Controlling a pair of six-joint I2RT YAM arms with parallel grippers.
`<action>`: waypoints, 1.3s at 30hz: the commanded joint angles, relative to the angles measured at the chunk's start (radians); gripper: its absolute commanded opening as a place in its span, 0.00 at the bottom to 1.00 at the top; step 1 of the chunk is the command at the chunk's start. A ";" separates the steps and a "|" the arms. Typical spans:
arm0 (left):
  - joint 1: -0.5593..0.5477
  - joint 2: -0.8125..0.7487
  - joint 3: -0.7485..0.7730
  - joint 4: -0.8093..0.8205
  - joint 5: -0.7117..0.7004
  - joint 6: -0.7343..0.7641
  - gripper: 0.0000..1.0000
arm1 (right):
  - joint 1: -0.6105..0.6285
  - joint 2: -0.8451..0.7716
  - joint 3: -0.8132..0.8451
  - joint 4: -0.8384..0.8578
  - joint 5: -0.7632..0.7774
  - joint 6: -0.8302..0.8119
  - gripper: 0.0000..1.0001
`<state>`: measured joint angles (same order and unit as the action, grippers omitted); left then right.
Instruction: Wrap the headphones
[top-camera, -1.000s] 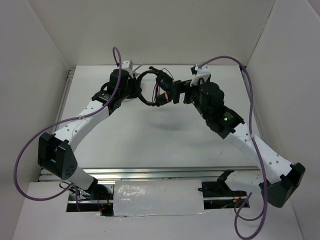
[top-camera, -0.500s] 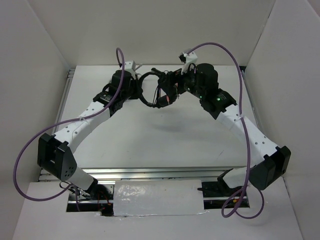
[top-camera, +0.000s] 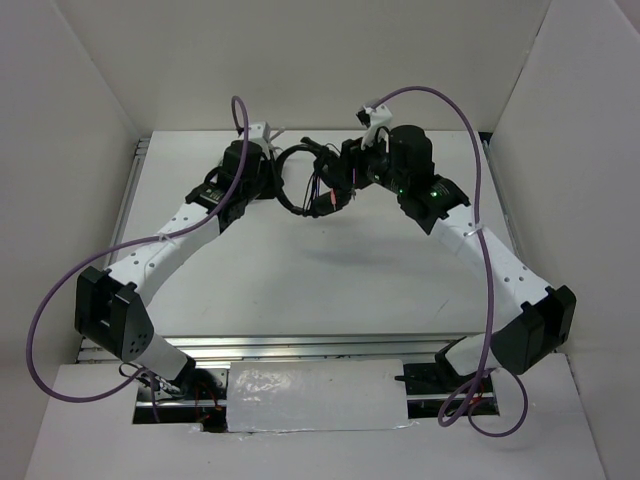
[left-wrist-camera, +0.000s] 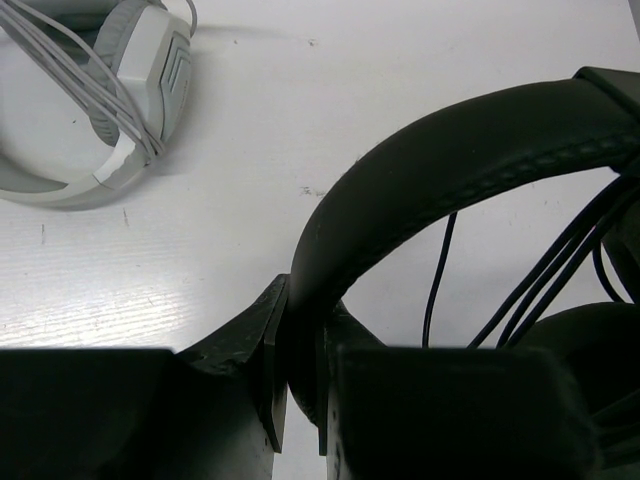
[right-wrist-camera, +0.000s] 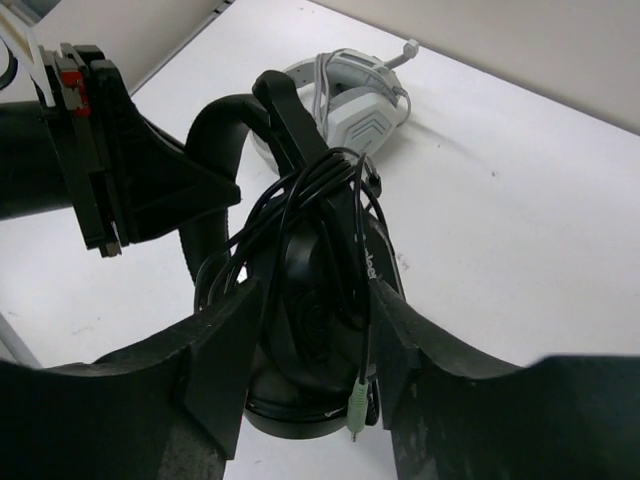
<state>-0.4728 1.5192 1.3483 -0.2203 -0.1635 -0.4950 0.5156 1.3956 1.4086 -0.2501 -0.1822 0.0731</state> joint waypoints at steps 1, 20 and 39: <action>-0.004 -0.036 0.068 0.081 0.009 -0.004 0.00 | 0.000 -0.001 0.046 0.015 -0.046 0.016 0.53; -0.009 0.016 0.106 0.055 -0.034 -0.062 0.00 | 0.078 0.066 0.104 -0.018 -0.066 0.024 0.00; -0.009 0.055 0.138 0.006 -0.077 -0.177 0.00 | 0.192 0.034 -0.134 0.169 0.066 0.290 0.00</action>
<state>-0.4770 1.5723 1.4239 -0.3309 -0.2424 -0.5964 0.6659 1.4769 1.3125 -0.1364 -0.1669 0.2768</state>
